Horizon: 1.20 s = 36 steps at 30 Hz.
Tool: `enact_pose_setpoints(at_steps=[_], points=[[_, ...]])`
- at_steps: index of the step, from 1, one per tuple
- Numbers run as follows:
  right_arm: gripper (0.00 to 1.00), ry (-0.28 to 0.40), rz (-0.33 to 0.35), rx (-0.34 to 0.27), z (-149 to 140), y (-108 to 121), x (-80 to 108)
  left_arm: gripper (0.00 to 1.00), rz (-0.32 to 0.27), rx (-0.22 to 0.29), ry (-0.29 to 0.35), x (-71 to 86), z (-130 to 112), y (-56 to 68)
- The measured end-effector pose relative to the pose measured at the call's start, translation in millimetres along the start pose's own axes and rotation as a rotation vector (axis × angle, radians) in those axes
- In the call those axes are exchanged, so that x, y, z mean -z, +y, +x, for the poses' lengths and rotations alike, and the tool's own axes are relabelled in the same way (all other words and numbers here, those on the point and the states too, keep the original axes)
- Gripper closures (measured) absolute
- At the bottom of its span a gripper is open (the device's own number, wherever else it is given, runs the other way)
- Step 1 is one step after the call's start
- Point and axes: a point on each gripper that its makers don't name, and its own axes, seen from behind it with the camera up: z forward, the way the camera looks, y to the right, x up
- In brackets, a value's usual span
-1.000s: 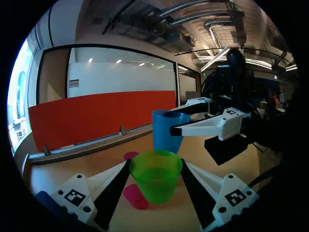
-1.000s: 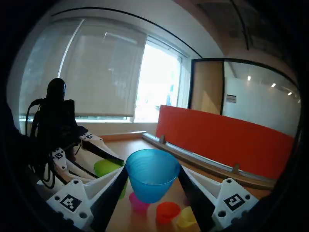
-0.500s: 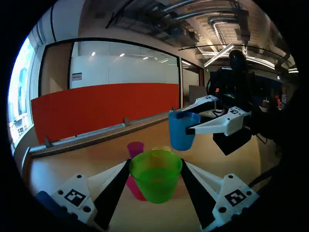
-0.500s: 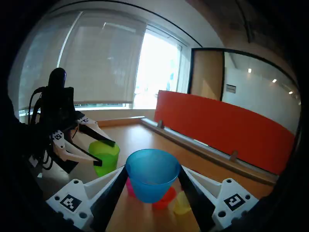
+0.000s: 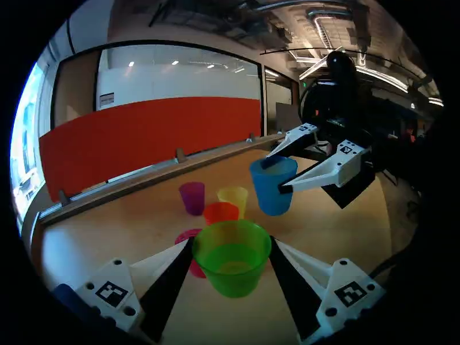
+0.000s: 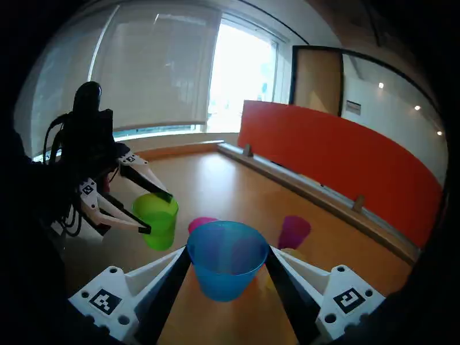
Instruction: Pour water
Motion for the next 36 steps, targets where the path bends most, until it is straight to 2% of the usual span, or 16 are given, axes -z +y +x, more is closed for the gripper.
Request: enact_pose_setpoints(at_steps=[11,18,27,36], points=[[0.07,-0.136,0.062,0.018,-46,-4,-8.2,0.10,-0.038,-0.023,-0.118,-10.7,-40,16.2],[0.07,-0.205,0.099,0.030,-67,-8,-12.1,0.10,-0.059,-0.042,-0.178,-11.3,-56,22.3],[0.06,-0.259,0.124,0.070,-84,-13,-17.6,0.10,-0.072,-0.066,-0.230,-11.3,-68,23.2],[0.06,-0.281,0.137,0.064,-90,-12,-23.1,0.10,-0.074,-0.060,-0.248,-16.2,-75,21.7]])
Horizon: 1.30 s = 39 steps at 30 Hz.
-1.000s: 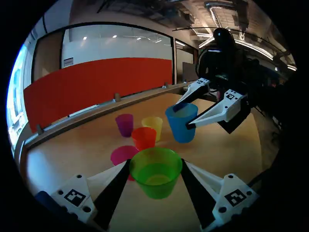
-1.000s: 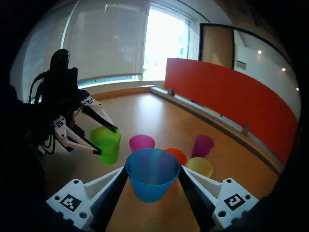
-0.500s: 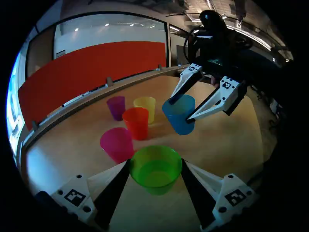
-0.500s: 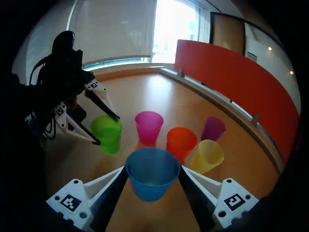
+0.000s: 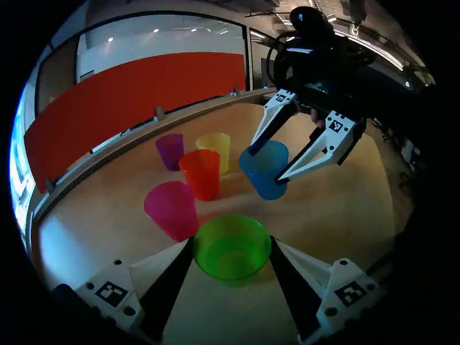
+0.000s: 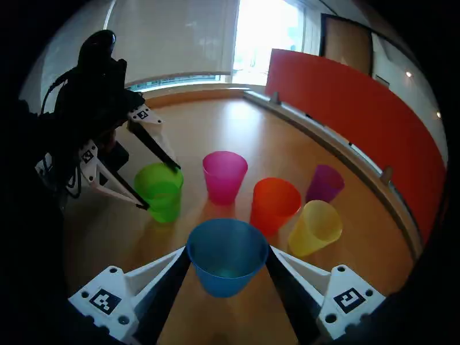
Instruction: Pour water
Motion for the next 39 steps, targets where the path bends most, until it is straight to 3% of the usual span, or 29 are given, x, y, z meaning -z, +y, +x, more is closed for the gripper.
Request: enact_pose_setpoints(at_steps=[15,39], points=[[0.07,-0.032,0.010,0.005,-19,-1,-6.3,0.10,-0.007,0.000,-0.016,-3.9,-6,1.2],[0.04,-0.059,-0.011,-0.007,-41,1,1.4,0.09,-0.011,-0.022,-0.022,-0.3,-11,1.2]])
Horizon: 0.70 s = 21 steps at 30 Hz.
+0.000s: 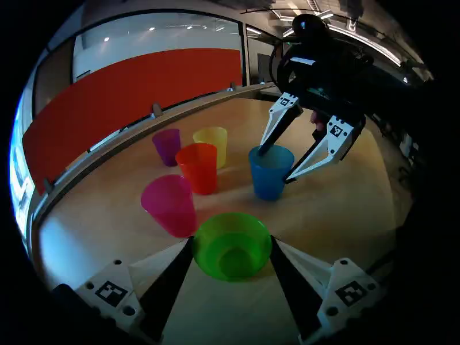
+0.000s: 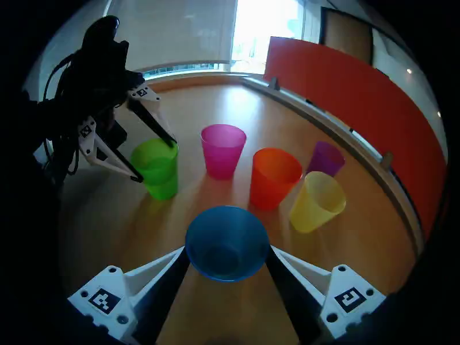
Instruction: Pour water
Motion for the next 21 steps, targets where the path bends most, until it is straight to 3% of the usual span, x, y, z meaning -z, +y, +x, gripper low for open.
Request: enact_pose_setpoints(at_steps=[9,21], points=[[0.00,-0.001,-0.005,-0.021,-6,0,0.4,0.09,0.005,0.003,-0.008,-1.1,-3,-0.4],[0.00,-0.018,-0.007,-0.031,-17,-3,2.4,0.09,0.002,0.012,-0.073,-5.2,-24,-1.9]])
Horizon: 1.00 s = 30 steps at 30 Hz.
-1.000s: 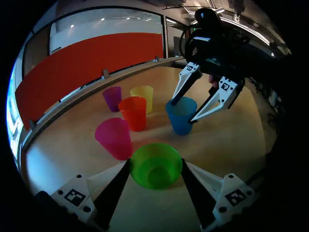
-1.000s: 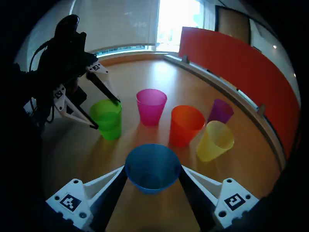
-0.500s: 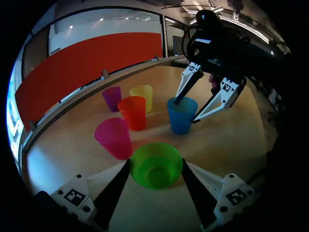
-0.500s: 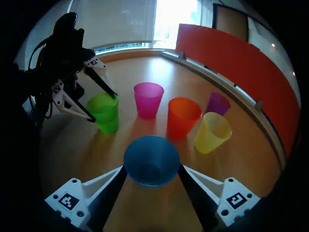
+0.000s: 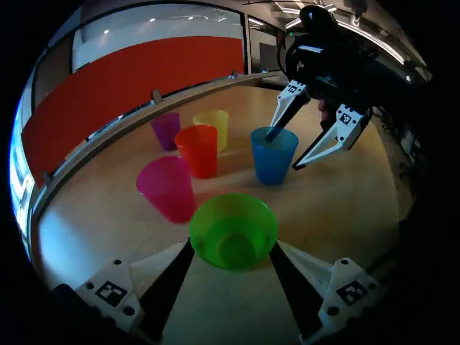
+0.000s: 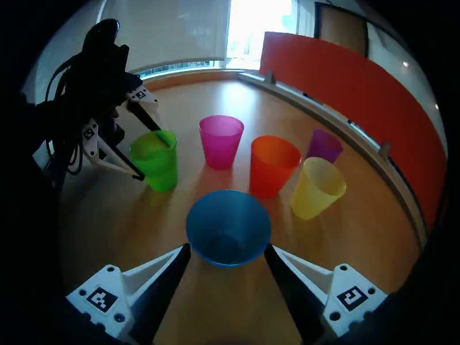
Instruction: Pour water
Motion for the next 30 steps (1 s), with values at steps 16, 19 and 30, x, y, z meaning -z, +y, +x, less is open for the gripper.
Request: enact_pose_setpoints(at_steps=[16,19,30], points=[[0.00,0.001,-0.044,-0.057,-26,-6,14.0,0.09,0.052,0.028,-0.020,16.8,-28,-4.0],[0.00,0.014,-0.064,-0.078,-29,-7,19.2,0.09,0.073,0.043,-0.011,23.1,-31,-5.5],[0.00,0.066,-0.170,-0.190,-42,-8,45.1,0.09,0.195,0.183,0.041,52.9,-43,-25.7]])
